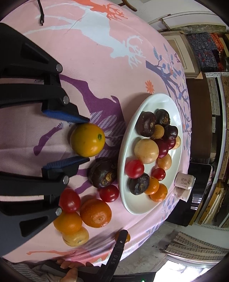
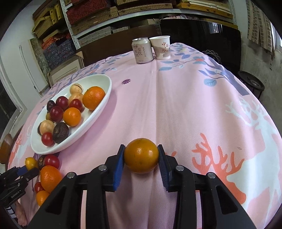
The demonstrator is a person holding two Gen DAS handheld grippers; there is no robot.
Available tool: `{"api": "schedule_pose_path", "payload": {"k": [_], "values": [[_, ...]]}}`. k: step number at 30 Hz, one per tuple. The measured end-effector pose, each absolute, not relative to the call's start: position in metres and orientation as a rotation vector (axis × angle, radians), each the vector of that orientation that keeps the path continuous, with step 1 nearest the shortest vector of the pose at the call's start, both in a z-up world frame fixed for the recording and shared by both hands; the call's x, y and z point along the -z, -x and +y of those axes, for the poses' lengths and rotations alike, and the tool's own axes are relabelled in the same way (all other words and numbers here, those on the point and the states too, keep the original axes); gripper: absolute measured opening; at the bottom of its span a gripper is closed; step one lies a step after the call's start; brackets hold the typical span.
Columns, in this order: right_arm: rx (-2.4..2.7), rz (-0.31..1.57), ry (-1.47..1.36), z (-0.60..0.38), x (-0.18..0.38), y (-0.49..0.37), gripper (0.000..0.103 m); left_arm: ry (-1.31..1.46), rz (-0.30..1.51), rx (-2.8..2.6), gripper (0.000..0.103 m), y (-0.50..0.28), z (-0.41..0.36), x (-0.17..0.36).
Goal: Organize fruits
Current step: 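Grasp the orange with the right gripper while the left gripper holds the yellow fruit, then carry the yellow fruit and orange onto the plate and open both grippers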
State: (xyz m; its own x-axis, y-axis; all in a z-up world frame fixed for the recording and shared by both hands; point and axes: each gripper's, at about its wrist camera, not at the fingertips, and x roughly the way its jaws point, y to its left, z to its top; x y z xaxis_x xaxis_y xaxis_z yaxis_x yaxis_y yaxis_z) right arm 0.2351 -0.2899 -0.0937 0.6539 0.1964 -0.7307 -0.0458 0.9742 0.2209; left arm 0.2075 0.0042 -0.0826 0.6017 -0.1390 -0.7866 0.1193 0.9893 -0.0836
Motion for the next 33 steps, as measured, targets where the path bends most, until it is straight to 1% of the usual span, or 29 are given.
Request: {"api": "schedule_pose_path", "payload": {"k": [8, 13, 19, 23, 26, 29, 33], "values": [[-0.221, 0.820, -0.231, -0.283, 0.089, -0.216, 0.037, 0.036, 0.893, 0.142, 0.036, -0.204, 0.007, 0.080], [-0.294, 0.790, -0.214, -0.268, 0.082, -0.191, 0.037, 0.000, 0.842, 0.108, 0.036, -0.189, 0.005, 0.071], [-0.334, 0.697, -0.129, -0.246, 0.049, -0.165, 0.037, -0.010, 0.778, 0.102, 0.036, -0.193, 0.002, 0.036], [-0.350, 0.618, -0.128, -0.238, 0.006, -0.184, 0.037, 0.031, 0.728, 0.086, 0.036, -0.219, 0.009, 0.003], [-0.349, 0.588, -0.105, -0.224, -0.016, -0.213, 0.037, 0.051, 0.720, 0.084, 0.036, -0.245, 0.007, -0.005], [-0.353, 0.607, -0.091, -0.208, -0.016, -0.243, 0.037, 0.024, 0.737, 0.081, 0.036, -0.271, -0.006, 0.001], [-0.328, 0.657, -0.080, -0.193, 0.003, -0.285, 0.037, -0.022, 0.776, 0.111, 0.036, -0.302, -0.030, 0.019]]}}
